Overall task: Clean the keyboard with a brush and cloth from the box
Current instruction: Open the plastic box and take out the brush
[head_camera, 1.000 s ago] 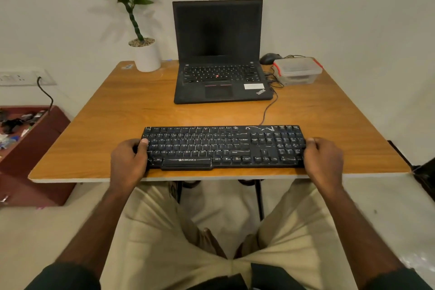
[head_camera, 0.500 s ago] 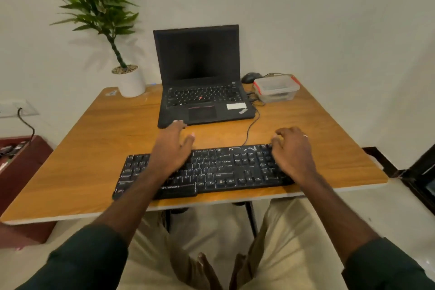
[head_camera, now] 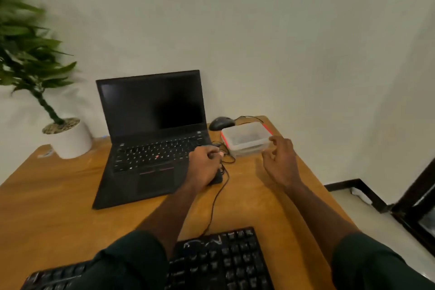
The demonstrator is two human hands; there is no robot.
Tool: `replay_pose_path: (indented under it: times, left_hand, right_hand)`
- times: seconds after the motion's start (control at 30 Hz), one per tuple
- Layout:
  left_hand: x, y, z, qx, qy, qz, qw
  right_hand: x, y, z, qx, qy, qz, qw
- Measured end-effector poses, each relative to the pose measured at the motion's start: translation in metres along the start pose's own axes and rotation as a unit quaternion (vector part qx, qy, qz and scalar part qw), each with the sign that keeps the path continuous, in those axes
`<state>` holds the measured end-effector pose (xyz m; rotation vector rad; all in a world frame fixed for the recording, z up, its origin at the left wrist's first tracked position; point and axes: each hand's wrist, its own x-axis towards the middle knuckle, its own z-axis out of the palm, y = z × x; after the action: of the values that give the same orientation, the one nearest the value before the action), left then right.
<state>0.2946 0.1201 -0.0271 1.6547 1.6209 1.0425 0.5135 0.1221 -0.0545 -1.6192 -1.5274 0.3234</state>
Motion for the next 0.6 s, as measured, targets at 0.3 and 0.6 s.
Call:
replay_pose_path:
  times: [0.3,0.6]
  left_hand:
    - [0.047,-0.013,0.035,-0.091,0.017,-0.064,0.994]
    - [0.059,-0.002,0.049,-0.142,0.023,-0.123,0.982]
  right_hand:
    - [0.023,0.041,0.041,0.064,0.017,0.085,0.994]
    - [0.021,0.033,0.033,0.135,0.042,0.106,0.984]
